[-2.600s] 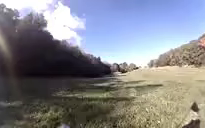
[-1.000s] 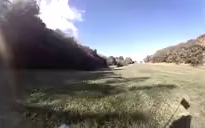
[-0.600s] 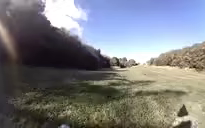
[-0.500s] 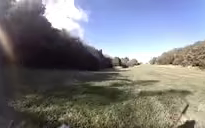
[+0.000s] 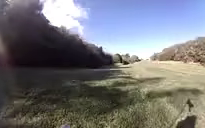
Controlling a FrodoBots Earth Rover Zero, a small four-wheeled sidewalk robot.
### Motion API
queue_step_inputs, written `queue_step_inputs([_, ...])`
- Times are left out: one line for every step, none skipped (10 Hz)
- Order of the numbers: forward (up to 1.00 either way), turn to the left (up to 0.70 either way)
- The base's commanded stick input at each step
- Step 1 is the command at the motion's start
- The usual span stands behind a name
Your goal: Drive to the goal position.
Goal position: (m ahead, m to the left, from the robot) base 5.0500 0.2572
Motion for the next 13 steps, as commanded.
queue_step_inputs([0.70,0.00])
queue_step_inputs([0.70,0.00])
queue_step_inputs([0.70,0.00])
queue_step_inputs([0.70,0.00])
queue_step_inputs([0.70,0.00])
queue_step_inputs([0.70,0.00])
queue_step_inputs([0.70,0.00])
queue_step_inputs([0.70,0.00])
queue_step_inputs([0.70,0.00])
queue_step_inputs([0.70,0.00])
queue_step_inputs([0.70,0.00])
queue_step_inputs([0.70,0.00])
queue_step_inputs([0.70,0.00])
